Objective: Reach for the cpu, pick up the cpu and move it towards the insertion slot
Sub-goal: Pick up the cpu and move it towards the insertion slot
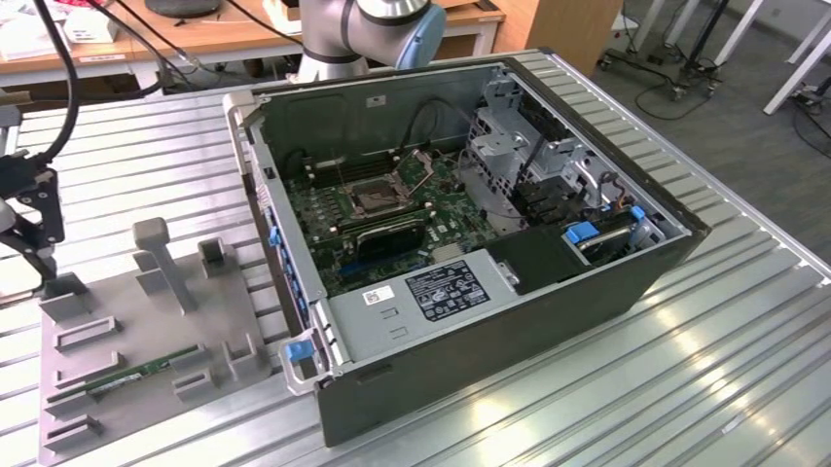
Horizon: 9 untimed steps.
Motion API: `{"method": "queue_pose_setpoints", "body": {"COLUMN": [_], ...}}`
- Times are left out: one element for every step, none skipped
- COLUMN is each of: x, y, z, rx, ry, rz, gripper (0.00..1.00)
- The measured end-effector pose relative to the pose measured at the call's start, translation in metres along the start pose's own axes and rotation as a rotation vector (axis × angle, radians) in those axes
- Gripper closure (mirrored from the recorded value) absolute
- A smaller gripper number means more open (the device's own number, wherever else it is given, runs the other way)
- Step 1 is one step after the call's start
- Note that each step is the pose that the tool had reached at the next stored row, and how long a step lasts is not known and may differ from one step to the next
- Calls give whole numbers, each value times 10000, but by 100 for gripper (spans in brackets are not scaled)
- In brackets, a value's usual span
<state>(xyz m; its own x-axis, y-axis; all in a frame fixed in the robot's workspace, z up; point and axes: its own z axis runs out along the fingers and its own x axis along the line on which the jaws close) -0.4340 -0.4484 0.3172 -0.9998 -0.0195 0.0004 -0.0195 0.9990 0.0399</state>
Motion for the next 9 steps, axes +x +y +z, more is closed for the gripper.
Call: {"method": "queue_pose_setpoints", "body": {"x": [0,0,0,0,0,0,0,0,0], "y": [0,1,1,1,2,2,3,3,3], "z": [-8,-16,-25,-34,-43,-52,-61,-69,-73], "rx": [0,0,0,0,0,0,0,0,-1], "ry": [0,0,0,0,0,-1,0,0,-1], "rz": [0,0,0,0,0,0,0,0,0], "gripper": [46,46,46,46,46,46,46,46,46]}}
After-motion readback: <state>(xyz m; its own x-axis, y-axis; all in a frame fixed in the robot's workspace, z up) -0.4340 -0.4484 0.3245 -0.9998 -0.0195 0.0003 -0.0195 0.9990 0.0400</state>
